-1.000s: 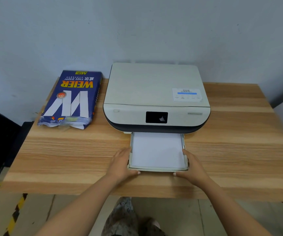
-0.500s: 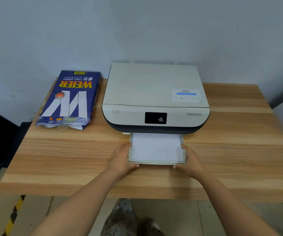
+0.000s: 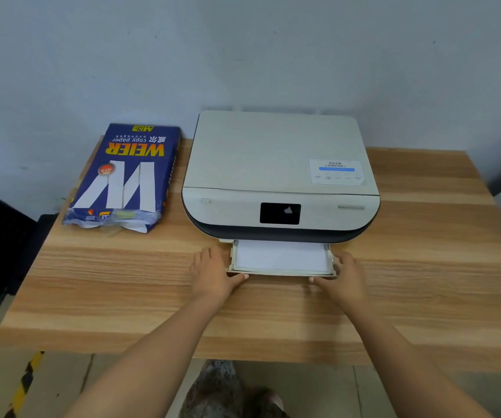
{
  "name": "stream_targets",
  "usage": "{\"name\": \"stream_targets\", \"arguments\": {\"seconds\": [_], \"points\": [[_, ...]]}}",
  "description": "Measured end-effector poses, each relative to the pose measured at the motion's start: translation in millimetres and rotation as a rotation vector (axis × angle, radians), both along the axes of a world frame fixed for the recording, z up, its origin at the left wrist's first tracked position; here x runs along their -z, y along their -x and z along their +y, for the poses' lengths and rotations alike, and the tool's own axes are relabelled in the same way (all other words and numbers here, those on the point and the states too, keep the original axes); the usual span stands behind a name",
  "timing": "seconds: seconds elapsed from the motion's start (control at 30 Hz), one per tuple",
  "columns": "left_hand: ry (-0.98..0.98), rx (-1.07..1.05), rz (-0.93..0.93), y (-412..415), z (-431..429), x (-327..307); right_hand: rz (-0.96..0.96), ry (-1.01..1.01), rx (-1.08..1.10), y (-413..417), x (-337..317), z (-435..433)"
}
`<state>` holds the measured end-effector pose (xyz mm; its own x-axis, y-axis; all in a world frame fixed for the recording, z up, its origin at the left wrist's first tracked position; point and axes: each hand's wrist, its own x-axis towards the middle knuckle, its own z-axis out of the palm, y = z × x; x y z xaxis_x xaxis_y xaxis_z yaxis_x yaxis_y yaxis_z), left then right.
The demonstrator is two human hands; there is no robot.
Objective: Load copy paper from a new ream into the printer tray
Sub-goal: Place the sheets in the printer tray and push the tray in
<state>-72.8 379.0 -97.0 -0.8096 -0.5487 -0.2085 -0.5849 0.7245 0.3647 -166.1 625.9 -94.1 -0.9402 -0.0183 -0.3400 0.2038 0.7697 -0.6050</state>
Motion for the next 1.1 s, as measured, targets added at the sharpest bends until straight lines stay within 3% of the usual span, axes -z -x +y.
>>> {"name": "stream_targets", "arguments": {"seconds": [0.13,0.27,0.5,0.67,1.1], "points": [[-0.018,-0.028,-0.005,5,2,-9,0.117,-0.126,0.075,-1,-2,-7],[-0.042,-0.023,-0.037,9,5,-13,0.003,-0.136,0.080,1,-5,-19],[-0.194,0.080,0.109,4,8,0,-0.053,0.047,0.025,-6,-4,-31],[-0.320,0.295,0.057,0,19,6,-0.274,0.321,0.002,-17,-11,-49],[-0.334,0.341,0.043,15,20,7,-0.395,0.532,0.065,-6,-4,-65]]}}
